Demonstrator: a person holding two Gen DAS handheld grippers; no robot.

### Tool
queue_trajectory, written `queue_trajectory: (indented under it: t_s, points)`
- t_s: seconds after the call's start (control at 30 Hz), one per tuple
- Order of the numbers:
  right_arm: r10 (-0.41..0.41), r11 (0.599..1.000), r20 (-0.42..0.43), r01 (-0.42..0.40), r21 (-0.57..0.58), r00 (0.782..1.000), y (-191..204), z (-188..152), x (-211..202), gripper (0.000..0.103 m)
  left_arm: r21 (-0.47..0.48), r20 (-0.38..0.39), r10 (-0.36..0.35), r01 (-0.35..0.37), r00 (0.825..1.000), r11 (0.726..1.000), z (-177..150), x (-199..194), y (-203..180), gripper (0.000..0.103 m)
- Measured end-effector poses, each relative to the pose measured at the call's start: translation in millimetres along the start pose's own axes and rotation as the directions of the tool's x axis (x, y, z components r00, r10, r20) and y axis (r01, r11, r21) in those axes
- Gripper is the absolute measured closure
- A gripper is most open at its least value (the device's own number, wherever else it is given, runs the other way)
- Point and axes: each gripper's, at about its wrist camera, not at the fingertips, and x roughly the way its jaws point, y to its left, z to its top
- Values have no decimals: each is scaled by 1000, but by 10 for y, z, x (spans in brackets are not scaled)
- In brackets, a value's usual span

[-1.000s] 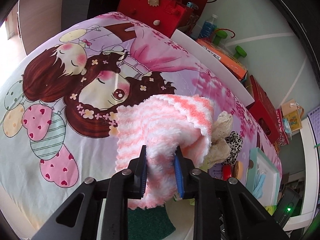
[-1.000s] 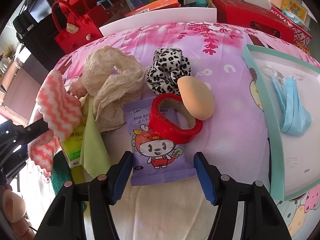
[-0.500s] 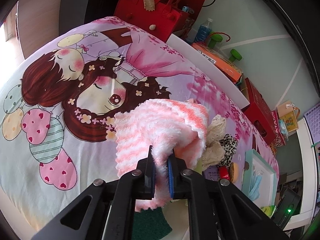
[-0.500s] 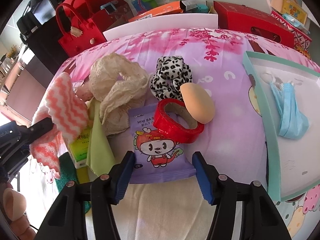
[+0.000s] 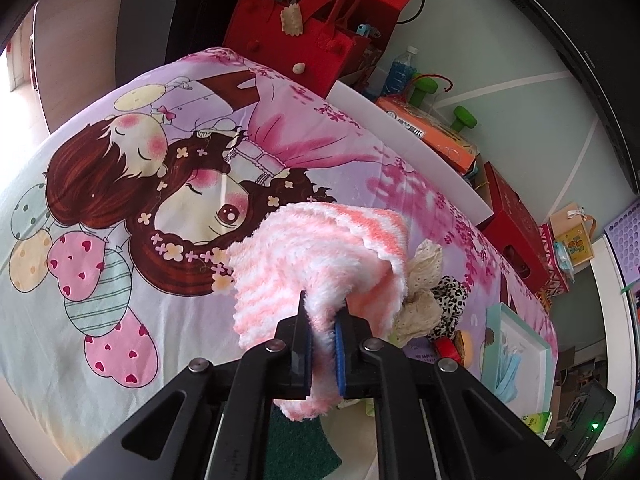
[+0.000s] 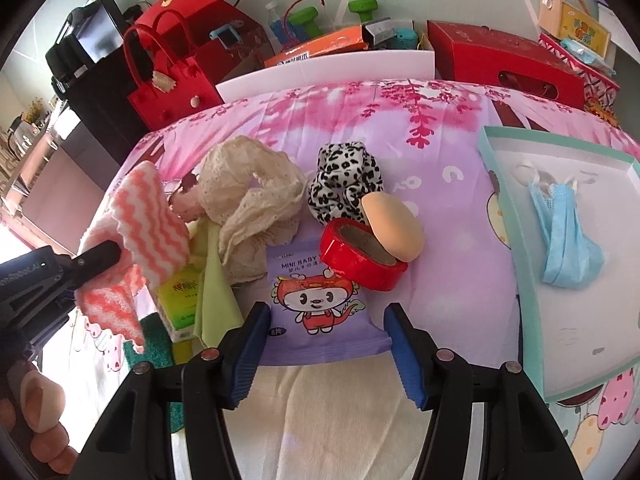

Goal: Organize soft objects
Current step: 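Grasp the pink knitted cloth with the left gripper while the right gripper approaches the purple wipes pack, then lift the pink cloth with the left gripper while the right gripper grasps the purple wipes pack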

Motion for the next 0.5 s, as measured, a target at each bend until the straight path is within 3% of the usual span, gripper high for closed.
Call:
queue_trajectory:
  t_s: [0.4, 0.43, 0.47, 0.5]
  points:
    - [19, 1000, 70, -19, 2, 997, -28, 25, -294, 42, 7, 26, 0, 0, 1000, 1000, 14, -68, -26, 95]
    - [21, 1000, 76, -21, 3, 997, -33, 28, -315, 48, 7, 29, 0, 0, 1000, 1000, 17, -76, -28, 95]
    - [24, 1000, 83, -25, 4, 996, -39, 32, -337, 72, 8, 30, 0, 0, 1000, 1000, 20, -80, -31, 95]
    - [34, 999, 85, -35, 12, 996, -55, 37, -351, 72, 8, 32, -1, 0, 999, 1000, 22, -85, -33, 95]
